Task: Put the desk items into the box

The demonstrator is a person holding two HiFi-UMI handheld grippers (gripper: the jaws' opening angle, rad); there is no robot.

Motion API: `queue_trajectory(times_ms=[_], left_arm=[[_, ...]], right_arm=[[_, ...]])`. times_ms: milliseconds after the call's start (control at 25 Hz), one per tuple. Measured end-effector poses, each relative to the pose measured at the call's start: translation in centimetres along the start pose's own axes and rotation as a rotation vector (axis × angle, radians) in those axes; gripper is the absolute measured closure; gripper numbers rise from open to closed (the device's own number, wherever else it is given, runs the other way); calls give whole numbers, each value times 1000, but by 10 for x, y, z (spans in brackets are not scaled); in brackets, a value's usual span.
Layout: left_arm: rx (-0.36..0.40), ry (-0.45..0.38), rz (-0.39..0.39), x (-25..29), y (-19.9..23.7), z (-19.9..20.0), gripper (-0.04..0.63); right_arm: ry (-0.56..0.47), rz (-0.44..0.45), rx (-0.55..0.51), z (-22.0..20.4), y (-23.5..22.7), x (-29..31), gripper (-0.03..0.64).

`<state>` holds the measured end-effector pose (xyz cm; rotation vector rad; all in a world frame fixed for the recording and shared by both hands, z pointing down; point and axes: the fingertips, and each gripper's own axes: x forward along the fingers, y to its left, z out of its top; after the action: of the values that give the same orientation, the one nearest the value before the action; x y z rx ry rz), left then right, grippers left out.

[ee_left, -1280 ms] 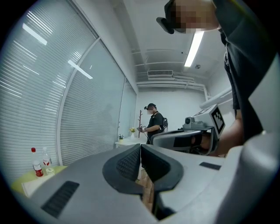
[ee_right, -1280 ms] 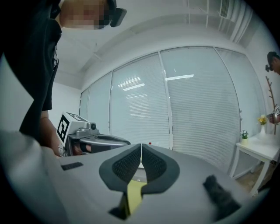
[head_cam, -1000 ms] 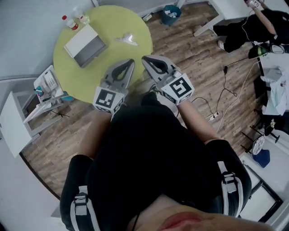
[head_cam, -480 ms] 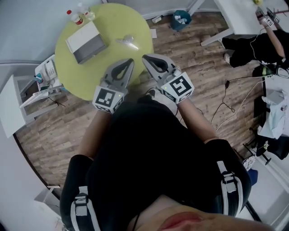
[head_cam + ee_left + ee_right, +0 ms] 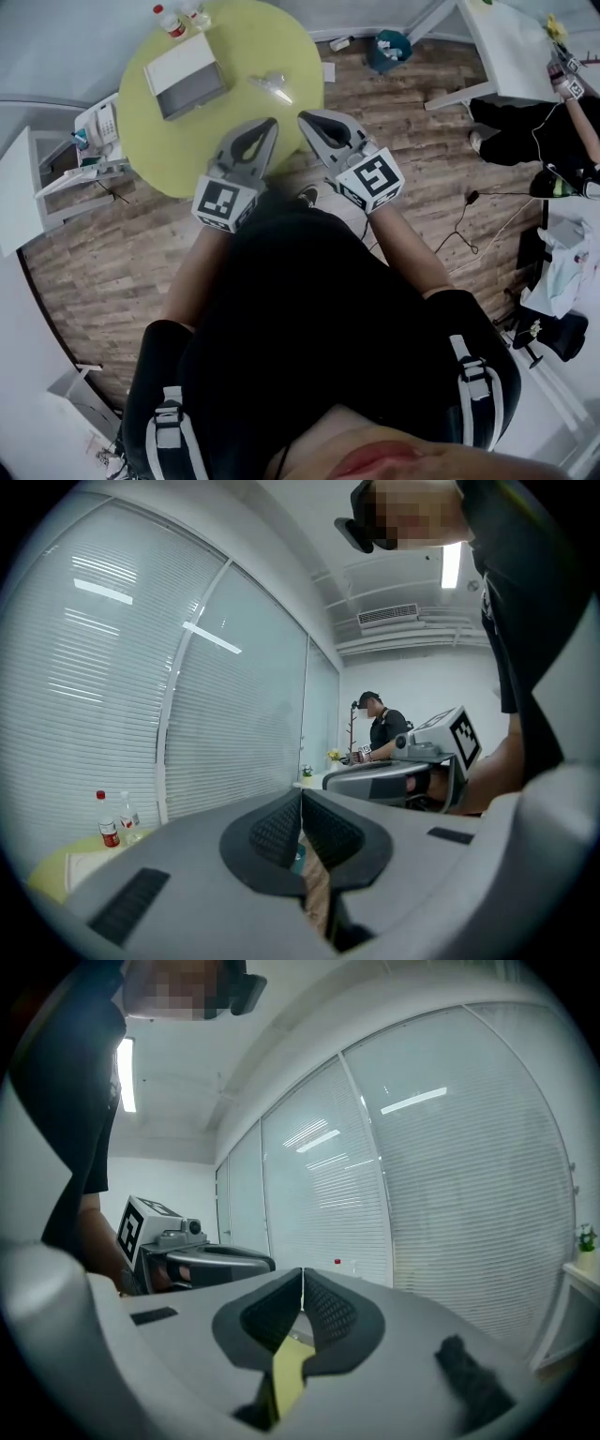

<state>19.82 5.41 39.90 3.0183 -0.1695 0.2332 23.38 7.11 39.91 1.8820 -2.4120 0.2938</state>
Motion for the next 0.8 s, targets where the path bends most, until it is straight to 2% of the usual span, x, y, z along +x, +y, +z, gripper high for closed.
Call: queue_trajectory(times_ms=[440,800], left_arm=[[-29,-20,37,8,67,-1,581],[-54,-12,35,18,135,-21,581]], right_arm=[[71,60,-24,-1,-9,68,600],[150,68,-66,-13,-25,140,600]])
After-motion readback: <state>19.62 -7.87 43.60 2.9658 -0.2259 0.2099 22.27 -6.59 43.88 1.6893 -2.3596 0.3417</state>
